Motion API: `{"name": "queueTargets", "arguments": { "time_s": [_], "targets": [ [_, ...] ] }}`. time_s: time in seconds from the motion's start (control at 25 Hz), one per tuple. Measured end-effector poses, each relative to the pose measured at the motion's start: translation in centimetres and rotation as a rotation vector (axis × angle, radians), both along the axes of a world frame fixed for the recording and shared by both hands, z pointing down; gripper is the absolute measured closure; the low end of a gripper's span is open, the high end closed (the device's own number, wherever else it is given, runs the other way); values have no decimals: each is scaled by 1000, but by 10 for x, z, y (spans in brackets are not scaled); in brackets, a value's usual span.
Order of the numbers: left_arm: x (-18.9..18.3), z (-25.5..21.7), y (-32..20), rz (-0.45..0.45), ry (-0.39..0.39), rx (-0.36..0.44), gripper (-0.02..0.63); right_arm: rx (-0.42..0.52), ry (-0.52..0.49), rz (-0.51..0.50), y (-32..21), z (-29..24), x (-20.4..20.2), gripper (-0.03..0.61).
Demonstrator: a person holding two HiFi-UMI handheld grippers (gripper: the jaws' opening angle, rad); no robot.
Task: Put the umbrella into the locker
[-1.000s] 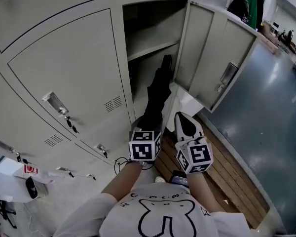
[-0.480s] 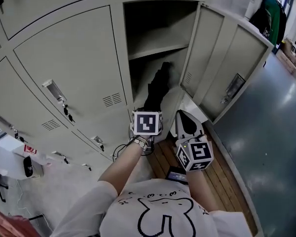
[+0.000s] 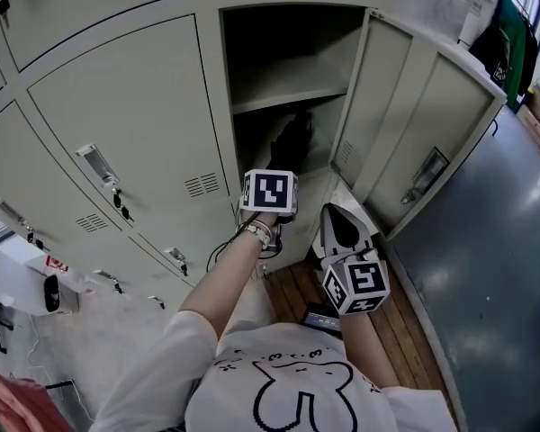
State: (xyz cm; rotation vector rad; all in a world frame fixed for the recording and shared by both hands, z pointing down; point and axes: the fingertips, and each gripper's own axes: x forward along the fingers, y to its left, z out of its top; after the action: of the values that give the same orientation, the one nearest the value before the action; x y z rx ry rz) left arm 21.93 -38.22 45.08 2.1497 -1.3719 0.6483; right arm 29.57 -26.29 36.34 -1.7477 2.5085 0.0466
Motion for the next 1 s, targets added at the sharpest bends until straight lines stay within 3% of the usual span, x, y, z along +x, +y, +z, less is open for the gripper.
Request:
{"name": "queueTargets", "arguments": {
  "time_s": [0.28, 1.0],
  "targets": [
    [0, -9, -35, -38, -35, 17, 400, -15, -10, -7, -10, 6, 2, 554],
    [17, 13, -108, -38, -113, -46, 399, -23, -15, 9, -57, 10, 14, 554]
  ]
}}
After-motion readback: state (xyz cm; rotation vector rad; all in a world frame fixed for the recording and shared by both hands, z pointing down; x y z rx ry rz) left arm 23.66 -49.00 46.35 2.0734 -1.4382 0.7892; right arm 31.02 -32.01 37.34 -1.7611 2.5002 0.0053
